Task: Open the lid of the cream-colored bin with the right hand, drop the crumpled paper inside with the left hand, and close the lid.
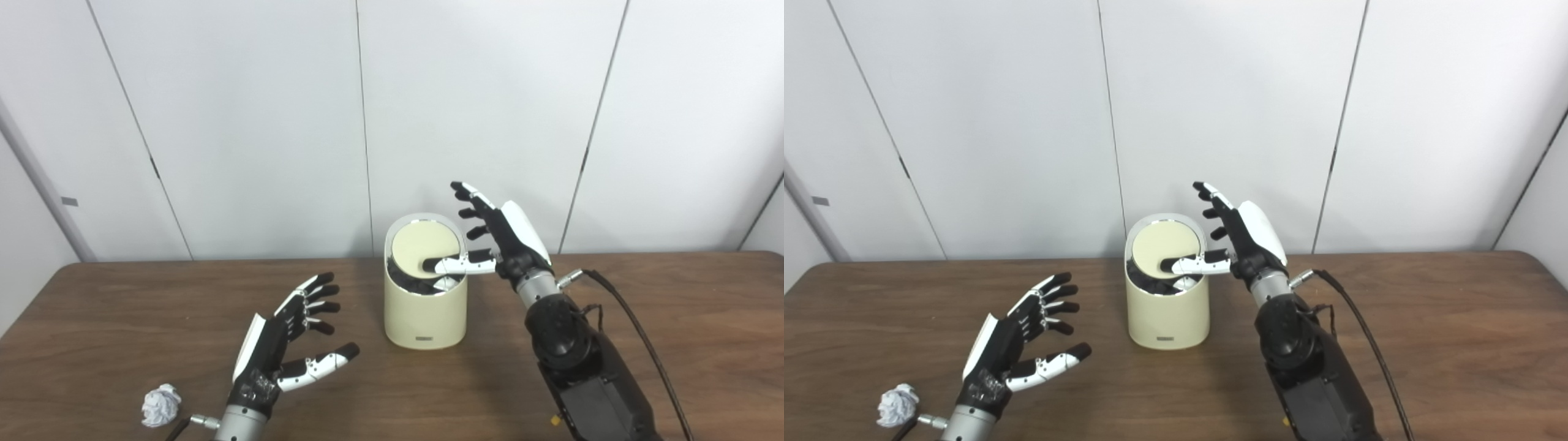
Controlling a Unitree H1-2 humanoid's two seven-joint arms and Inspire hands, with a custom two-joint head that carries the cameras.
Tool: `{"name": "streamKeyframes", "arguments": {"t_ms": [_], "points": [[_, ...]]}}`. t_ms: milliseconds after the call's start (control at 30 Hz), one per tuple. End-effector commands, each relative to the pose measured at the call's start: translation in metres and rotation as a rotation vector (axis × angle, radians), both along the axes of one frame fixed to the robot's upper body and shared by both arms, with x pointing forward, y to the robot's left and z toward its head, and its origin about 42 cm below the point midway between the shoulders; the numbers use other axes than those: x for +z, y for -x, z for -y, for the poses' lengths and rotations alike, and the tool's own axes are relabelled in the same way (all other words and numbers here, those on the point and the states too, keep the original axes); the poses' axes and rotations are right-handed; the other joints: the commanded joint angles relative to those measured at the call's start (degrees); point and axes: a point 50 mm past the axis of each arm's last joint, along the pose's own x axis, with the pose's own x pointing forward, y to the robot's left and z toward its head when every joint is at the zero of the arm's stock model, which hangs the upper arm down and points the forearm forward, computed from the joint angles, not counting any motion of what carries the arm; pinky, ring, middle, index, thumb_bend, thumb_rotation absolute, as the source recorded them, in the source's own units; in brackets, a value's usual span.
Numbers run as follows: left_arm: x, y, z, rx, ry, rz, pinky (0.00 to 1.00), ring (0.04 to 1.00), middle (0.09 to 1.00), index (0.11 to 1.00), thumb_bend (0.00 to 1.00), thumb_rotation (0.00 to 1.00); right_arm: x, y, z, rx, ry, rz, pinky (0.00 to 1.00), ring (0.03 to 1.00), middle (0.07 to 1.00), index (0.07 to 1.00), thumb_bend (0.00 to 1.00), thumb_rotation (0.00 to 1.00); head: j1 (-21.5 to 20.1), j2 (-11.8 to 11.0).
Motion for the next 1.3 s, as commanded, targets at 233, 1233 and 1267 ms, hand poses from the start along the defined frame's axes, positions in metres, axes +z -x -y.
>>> {"name": "streamKeyframes", "arguments": {"t_ms": [233,1233,1267], "points": [[0.020,-0.004,0.005,-0.012,0.010,0.079,0.60,0.751,0.828,0.881,0.72,0.17,0.034,-0.008,-0.014,0.023,0.040,0.117,0.72,0.856,0.884,0.885,0.87,0.25,0.1,0.5],[0.020,0.002,0.003,-0.010,0.002,0.076,0.58,0.744,0.828,0.877,0.72,0.18,0.025,-0.012,-0.011,-0.202,0.370,-0.050,0.53,0.726,0.872,0.854,0.80,0.00,0.5,1.6],[0.020,0.002,0.002,-0.009,0.002,0.074,0.58,0.744,0.828,0.876,0.72,0.18,0.025,-0.012,-0.011,-0.203,0.371,-0.053,0.53,0.723,0.871,0.855,0.80,0.00,0.5,1.5]]}}
